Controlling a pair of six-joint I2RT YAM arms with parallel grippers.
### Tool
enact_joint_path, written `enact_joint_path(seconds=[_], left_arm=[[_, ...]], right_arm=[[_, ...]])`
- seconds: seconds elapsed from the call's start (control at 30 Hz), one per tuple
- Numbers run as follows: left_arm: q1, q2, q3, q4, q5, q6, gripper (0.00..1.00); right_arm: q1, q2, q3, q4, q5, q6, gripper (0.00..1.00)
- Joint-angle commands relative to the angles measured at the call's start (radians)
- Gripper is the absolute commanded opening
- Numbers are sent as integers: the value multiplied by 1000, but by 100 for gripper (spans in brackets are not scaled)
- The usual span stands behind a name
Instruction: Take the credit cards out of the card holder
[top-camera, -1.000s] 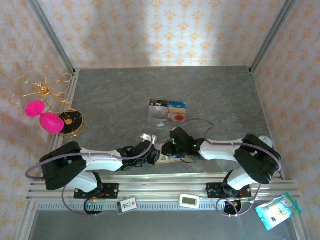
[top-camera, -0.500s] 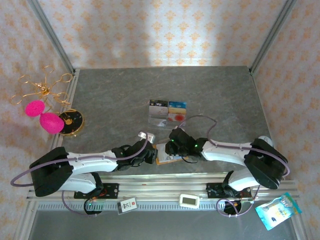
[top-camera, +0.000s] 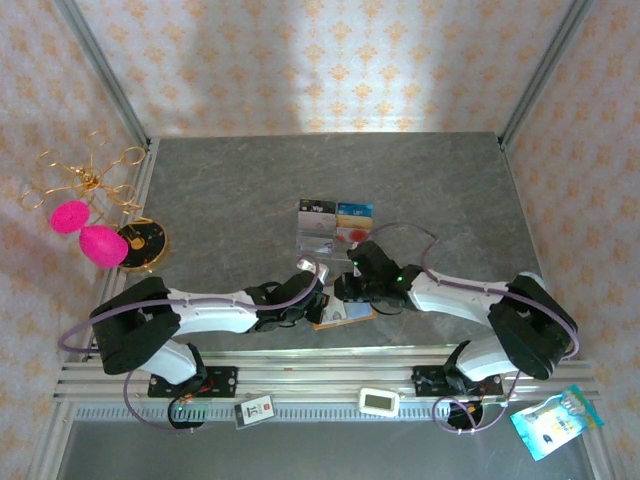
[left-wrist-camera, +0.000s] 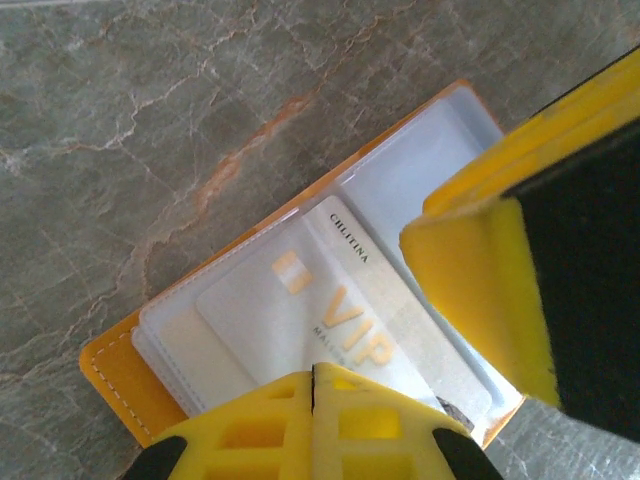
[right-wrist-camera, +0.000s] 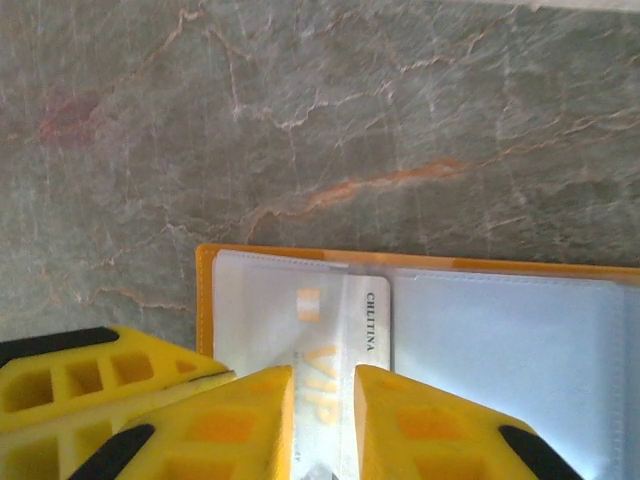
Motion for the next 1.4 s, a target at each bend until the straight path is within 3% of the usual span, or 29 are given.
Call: enact_joint_path(seconds=[0.0,0.37,0.6,0.7,0.9,1.37], left_arm=[[-5,20,-10,-1,3,14,0],[6,68,-32,-33,-31,-2,0],[7,94,-40,-31,-20,-5,0],[7,99,-44,-26,-10,-4,0],[6,78,-59,-37,-17,-5,0],[16,39,-67,-14,3,1,0]], right_arm=[[-5,23,-17,27,-30,-24,23],[-9,44,-66,36,-5,-4,23],[-9,60,-91,110,-87,6,23],[-9,73,-99,132,-101,14,20],[-26,23,-133,128,-42,55,0],[-48,-30,-180,226,-152,197,0]])
